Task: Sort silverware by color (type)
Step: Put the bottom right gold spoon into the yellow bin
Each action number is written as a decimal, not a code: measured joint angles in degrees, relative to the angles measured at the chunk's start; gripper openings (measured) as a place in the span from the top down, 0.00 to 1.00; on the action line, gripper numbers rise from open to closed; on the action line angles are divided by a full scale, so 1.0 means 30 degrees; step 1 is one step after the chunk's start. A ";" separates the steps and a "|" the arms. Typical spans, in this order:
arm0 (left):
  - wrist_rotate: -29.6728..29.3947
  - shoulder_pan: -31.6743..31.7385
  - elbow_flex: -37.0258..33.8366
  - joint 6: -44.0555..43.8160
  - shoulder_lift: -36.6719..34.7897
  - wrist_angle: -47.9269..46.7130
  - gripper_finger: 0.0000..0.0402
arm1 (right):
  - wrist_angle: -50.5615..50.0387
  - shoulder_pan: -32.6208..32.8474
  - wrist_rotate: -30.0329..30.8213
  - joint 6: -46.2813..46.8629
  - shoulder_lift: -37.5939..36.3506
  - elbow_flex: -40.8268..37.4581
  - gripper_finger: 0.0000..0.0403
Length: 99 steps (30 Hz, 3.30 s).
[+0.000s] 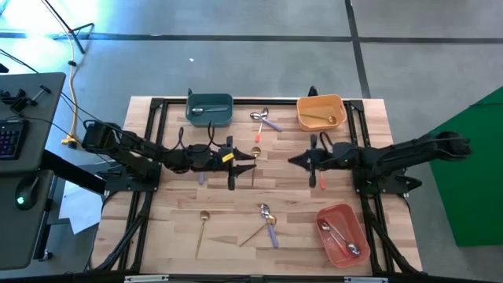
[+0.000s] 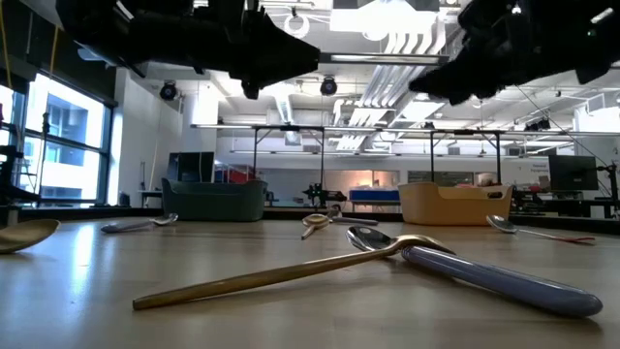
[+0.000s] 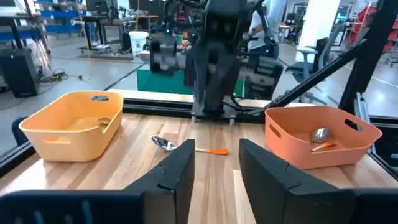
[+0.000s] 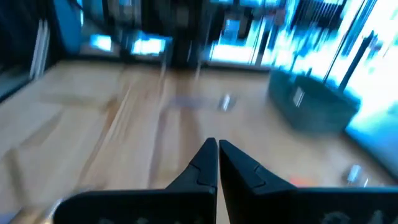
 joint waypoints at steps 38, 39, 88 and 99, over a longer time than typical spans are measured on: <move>0.1532 0.3698 1.1420 -0.4397 0.4590 -2.3599 0.93 | -0.3455 -0.2734 0.1164 0.0178 -0.3971 -0.0553 1.00; 0.2065 0.3899 1.1729 -0.4702 0.5001 -2.3887 0.90 | -0.3499 -0.2734 0.1165 0.0178 -0.3971 -0.0553 1.00; -0.0859 -0.7452 1.4396 -1.0756 1.1277 -2.0359 0.64 | -0.4108 -0.1207 0.2323 0.1224 -0.3126 -0.0575 1.00; -0.0396 -0.7480 1.5040 -0.9547 1.1927 -2.2166 0.72 | -0.4052 -0.1095 0.2666 0.1314 -0.3192 -0.0568 1.00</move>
